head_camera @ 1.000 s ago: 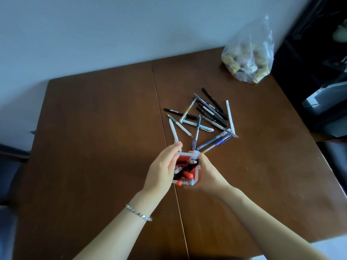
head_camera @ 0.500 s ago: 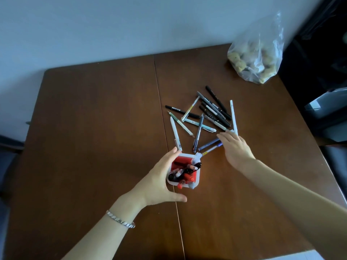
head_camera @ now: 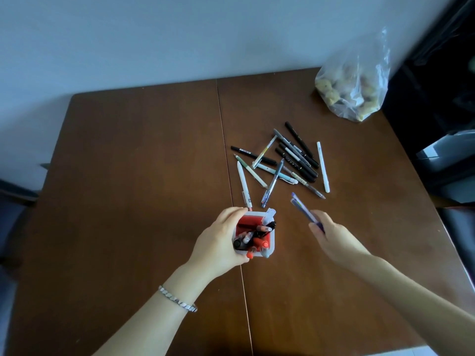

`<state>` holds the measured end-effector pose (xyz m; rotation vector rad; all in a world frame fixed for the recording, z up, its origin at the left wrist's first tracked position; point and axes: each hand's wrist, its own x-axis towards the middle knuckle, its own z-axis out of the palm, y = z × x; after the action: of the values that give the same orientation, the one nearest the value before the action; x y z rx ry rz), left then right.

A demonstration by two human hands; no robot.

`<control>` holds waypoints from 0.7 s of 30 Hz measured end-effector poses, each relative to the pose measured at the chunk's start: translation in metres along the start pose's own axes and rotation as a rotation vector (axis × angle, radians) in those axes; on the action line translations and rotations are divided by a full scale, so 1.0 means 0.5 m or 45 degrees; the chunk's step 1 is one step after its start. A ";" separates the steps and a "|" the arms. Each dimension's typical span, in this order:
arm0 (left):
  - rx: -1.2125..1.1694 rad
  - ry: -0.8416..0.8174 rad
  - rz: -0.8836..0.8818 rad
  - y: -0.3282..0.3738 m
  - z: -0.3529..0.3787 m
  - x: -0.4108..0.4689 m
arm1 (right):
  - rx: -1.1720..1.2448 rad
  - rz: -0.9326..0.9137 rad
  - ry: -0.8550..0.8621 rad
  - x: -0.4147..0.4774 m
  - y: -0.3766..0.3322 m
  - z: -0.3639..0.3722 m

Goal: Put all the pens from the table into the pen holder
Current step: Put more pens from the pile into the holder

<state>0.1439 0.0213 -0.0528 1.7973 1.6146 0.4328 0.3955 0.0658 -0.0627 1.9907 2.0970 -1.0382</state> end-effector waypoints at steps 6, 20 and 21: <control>0.033 -0.026 -0.016 0.002 -0.003 0.001 | 0.091 -0.349 0.035 -0.131 -0.106 -0.138; -0.065 -0.014 -0.077 0.013 -0.009 -0.002 | -0.262 -0.693 0.157 -0.017 -0.251 0.026; -0.077 -0.016 -0.092 0.013 -0.008 -0.002 | -0.151 -0.761 0.251 -0.024 -0.241 0.037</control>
<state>0.1459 0.0215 -0.0456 1.6879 1.6351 0.4314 0.2809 0.0542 -0.0208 1.4889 2.8805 -0.7631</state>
